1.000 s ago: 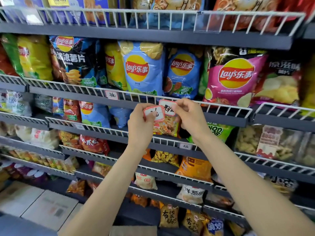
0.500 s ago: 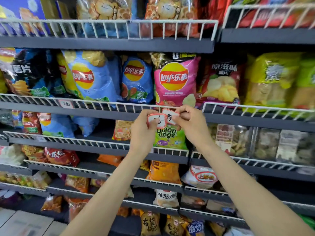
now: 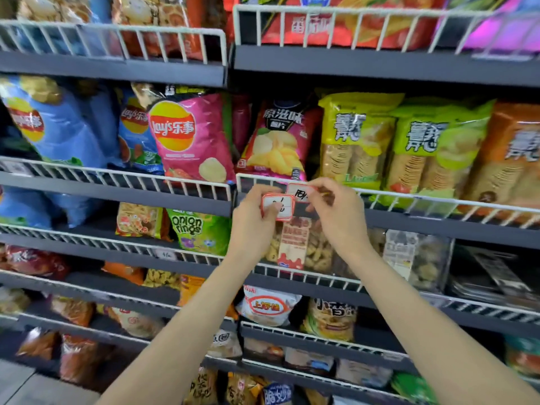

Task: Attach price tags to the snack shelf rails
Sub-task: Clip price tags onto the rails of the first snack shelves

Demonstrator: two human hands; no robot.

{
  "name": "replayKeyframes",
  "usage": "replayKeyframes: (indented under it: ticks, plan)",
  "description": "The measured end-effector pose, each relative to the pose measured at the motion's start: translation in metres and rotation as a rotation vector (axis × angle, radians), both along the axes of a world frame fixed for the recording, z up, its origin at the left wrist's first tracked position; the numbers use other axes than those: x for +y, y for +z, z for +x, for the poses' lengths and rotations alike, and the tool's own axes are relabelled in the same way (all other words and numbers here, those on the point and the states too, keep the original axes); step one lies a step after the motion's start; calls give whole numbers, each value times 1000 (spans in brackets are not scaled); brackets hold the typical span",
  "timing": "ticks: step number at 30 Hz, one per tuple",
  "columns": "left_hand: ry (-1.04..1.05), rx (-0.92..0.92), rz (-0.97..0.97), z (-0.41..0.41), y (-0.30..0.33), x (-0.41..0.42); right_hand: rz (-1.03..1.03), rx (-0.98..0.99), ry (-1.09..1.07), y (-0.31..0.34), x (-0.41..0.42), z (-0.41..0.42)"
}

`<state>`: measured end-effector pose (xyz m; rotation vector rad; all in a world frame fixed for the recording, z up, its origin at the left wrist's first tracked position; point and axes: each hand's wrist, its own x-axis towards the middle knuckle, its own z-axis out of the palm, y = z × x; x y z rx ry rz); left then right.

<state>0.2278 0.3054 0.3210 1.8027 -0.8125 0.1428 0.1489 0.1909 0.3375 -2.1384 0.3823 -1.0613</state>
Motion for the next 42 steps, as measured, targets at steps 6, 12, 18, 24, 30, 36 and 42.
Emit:
replayKeyframes:
  ticks: [6, 12, 18, 24, 30, 36, 42]
  plan:
    - [-61, 29, 51, -36, 9, -42, -143, -48, -163, 0, -37, -43]
    - [-208, 107, 127, -63, 21, -78, -225, -22, -286, 6, -65, -76]
    - [-263, 51, 199, -100, 28, -105, -343, 11, -345, 9, -97, -114]
    - [-130, 81, 198, -125, 32, -133, -463, 81, -288, 8, -130, -136]
    - [-55, 119, 203, -142, 26, -151, -484, 75, -162, 13, -145, -142]
    - [-3, 85, 234, -151, 21, -149, -489, 57, -104, 14, -159, -142]
    - [-38, -8, 348, -151, 17, -135, -463, 8, -74, 16, -166, -141]
